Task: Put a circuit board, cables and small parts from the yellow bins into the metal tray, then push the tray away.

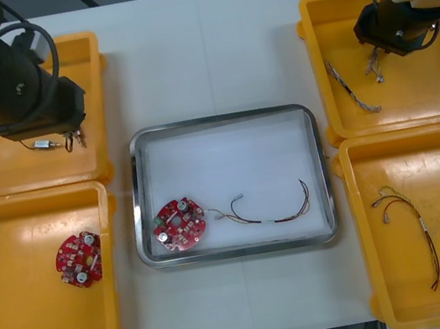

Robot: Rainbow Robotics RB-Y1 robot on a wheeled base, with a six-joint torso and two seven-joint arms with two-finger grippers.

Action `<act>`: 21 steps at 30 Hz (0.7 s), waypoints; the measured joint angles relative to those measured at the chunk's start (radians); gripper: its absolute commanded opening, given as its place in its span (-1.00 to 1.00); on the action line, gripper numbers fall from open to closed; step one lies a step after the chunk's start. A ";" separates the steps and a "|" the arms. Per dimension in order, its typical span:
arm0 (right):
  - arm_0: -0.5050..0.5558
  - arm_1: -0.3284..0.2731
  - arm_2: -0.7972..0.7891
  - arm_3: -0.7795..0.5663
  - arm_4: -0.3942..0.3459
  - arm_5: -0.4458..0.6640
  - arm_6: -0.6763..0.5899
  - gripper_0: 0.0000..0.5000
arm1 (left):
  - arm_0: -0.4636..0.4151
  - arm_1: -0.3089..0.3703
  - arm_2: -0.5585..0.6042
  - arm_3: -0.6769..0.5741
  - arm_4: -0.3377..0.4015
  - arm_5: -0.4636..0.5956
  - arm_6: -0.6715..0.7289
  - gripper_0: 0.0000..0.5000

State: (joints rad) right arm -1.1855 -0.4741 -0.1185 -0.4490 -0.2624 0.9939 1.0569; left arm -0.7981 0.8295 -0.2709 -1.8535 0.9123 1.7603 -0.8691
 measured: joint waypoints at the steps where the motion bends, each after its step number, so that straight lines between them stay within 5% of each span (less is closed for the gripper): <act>1: 0.000 0.002 0.000 0.000 0.000 0.000 0.003 1.00 | 0.002 -0.017 0.000 -0.008 -0.018 0.014 0.000 -1.00; 9: 0.009 0.006 0.006 0.000 0.000 0.000 0.004 1.00 | 0.004 -0.141 -0.052 -0.035 -0.204 0.036 0.021 -1.00; 14: 0.012 0.006 0.032 0.000 0.000 -0.007 0.005 0.95 | 0.004 -0.202 -0.093 -0.031 -0.249 0.039 0.084 -1.00; 17: 0.013 0.006 0.045 -0.001 0.000 -0.007 0.008 0.27 | 0.004 -0.238 -0.095 -0.022 -0.261 0.044 0.118 -1.00; 19: 0.013 0.006 0.049 -0.001 0.000 -0.008 0.008 -0.66 | 0.004 -0.262 -0.104 -0.021 -0.290 0.046 0.125 -1.00; 21: 0.013 0.006 0.052 -0.001 0.000 -0.008 0.008 -0.98 | 0.004 -0.283 -0.123 -0.020 -0.327 0.051 0.126 -1.00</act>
State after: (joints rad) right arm -1.1727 -0.4677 -0.0668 -0.4497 -0.2625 0.9861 1.0654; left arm -0.7944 0.5468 -0.3943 -1.8734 0.5851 1.8118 -0.7426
